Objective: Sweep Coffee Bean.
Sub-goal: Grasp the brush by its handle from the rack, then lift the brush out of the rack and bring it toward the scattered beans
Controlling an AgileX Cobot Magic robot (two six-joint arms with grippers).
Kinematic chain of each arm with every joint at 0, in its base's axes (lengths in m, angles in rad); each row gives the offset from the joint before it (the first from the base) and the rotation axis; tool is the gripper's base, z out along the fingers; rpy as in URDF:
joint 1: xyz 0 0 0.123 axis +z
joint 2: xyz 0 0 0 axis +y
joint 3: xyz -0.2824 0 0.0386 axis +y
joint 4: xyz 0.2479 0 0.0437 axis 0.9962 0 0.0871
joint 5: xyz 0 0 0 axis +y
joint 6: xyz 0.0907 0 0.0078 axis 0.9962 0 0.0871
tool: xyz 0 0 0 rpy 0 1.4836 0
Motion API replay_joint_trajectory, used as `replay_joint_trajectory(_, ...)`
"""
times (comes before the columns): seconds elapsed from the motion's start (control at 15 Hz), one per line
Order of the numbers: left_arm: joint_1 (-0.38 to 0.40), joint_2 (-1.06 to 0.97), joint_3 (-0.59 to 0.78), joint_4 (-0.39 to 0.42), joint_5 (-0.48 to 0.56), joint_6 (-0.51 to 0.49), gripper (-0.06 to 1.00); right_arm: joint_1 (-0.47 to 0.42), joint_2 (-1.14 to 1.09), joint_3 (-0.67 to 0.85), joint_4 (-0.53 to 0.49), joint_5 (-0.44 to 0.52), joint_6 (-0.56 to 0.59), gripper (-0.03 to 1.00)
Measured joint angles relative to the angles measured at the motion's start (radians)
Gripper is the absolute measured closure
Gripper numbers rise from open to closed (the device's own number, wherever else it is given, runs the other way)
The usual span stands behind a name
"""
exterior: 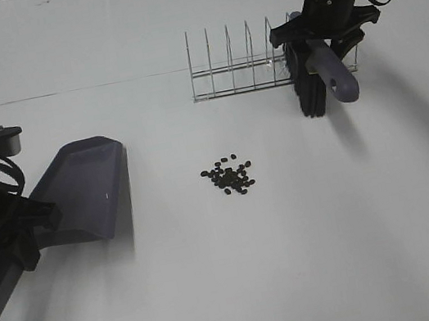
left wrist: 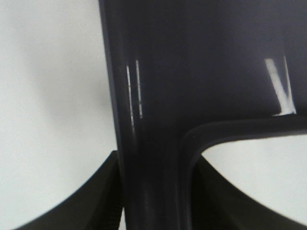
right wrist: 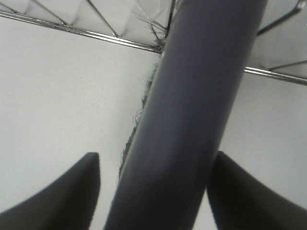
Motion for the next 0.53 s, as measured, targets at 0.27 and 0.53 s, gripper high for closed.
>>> replay_joint_trajectory(0.27,0.0,0.0,0.0,0.0,0.0,0.002,0.62,-0.006,0.0,0.0,-0.025,0.002,0.027,0.67)
replay_joint_trajectory(0.53,0.0,0.0,0.0,0.001,0.0,0.002,0.62,-0.006,0.0,-0.005,-0.023,0.031,0.052,0.68)
